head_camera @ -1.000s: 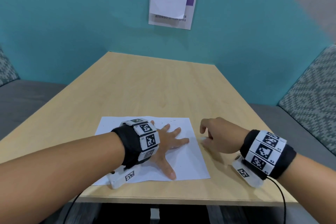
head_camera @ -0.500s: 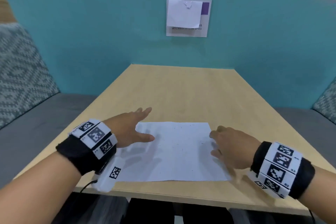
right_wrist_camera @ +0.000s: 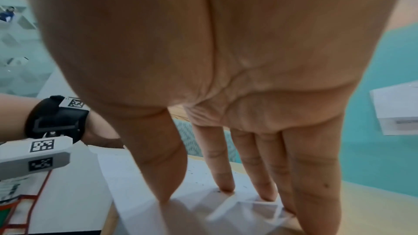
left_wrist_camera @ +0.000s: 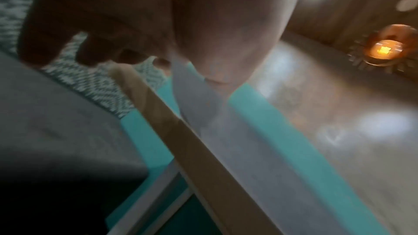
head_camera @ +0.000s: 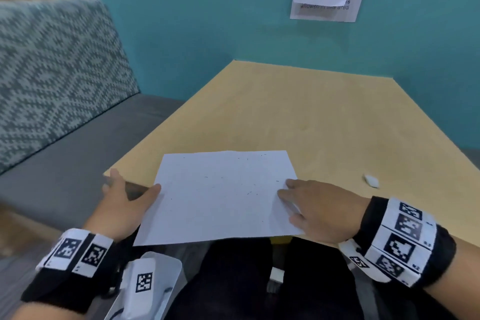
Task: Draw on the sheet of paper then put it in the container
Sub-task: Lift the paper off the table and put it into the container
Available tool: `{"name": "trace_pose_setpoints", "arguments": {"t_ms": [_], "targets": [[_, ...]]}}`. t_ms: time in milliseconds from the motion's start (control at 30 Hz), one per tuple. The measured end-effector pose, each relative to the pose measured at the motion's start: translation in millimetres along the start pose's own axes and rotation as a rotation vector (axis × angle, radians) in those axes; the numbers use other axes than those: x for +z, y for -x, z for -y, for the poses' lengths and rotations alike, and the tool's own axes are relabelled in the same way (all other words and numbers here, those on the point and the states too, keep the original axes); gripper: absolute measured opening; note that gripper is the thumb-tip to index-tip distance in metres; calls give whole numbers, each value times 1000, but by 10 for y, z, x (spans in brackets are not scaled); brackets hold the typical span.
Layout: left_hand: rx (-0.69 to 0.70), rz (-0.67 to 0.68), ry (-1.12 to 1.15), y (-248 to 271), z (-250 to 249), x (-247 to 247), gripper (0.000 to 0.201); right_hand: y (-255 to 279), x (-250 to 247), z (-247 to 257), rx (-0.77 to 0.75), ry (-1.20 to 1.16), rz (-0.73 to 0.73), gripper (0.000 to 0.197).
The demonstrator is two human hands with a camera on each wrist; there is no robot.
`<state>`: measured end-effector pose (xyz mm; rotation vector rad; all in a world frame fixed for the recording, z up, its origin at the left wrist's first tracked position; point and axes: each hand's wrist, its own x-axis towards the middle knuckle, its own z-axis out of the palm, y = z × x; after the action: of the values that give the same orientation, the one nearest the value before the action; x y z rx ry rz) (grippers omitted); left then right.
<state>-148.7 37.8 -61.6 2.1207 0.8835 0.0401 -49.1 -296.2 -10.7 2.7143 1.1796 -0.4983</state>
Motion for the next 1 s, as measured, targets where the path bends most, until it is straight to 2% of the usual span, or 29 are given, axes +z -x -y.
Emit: {"name": "trace_pose_setpoints", "arguments": {"t_ms": [67, 167, 233, 333, 367, 433, 467, 533, 567, 633, 667, 767, 867, 1000], "targets": [[-53, 33, 153, 47, 120, -1, 105, -45, 1, 86, -35, -12, -14, 17], [-73, 57, 247, 56, 292, -59, 119, -89, 22, 187, -72, -99, -54, 15], [-79, 78, 306, 92, 394, -111, 123, -63, 69, 233, -56, -184, -161, 22], [-59, 102, 363, 205, 516, -162, 96, 142, 148, 296, 152, -351, -463, 26], [-55, 105, 393, 254, 566, -179, 86, 227, 181, 312, 215, -415, -487, 30], [-42, 112, 459, 404, 637, -241, 72, 352, 291, 366, 299, -560, -362, 46], [-33, 117, 479, 488, 676, -279, 74, 367, 381, 392, 311, -644, -266, 50], [-32, 148, 490, 645, 807, -363, 94, 320, 554, 460, 302, -823, -130, 51], [-44, 159, 495, 713, 907, -403, 102, 268, 631, 514, 274, -909, -99, 50], [-67, 153, 514, 866, 1093, -470, 101, 110, 768, 641, 198, -1122, -57, 50], [-83, 145, 513, 952, 1158, -493, 95, 21, 812, 711, 173, -1249, -29, 51], [-130, 52, 503, 1143, 1391, -527, 48, -233, 839, 923, 91, -1581, 124, 48], [-189, -4, 514, 1276, 1662, -543, 40, -463, 826, 1119, -37, -1616, 272, 50], [-253, -83, 577, 1339, 2002, -551, 36, -789, 908, 1360, -96, -1479, 292, 42]]}}
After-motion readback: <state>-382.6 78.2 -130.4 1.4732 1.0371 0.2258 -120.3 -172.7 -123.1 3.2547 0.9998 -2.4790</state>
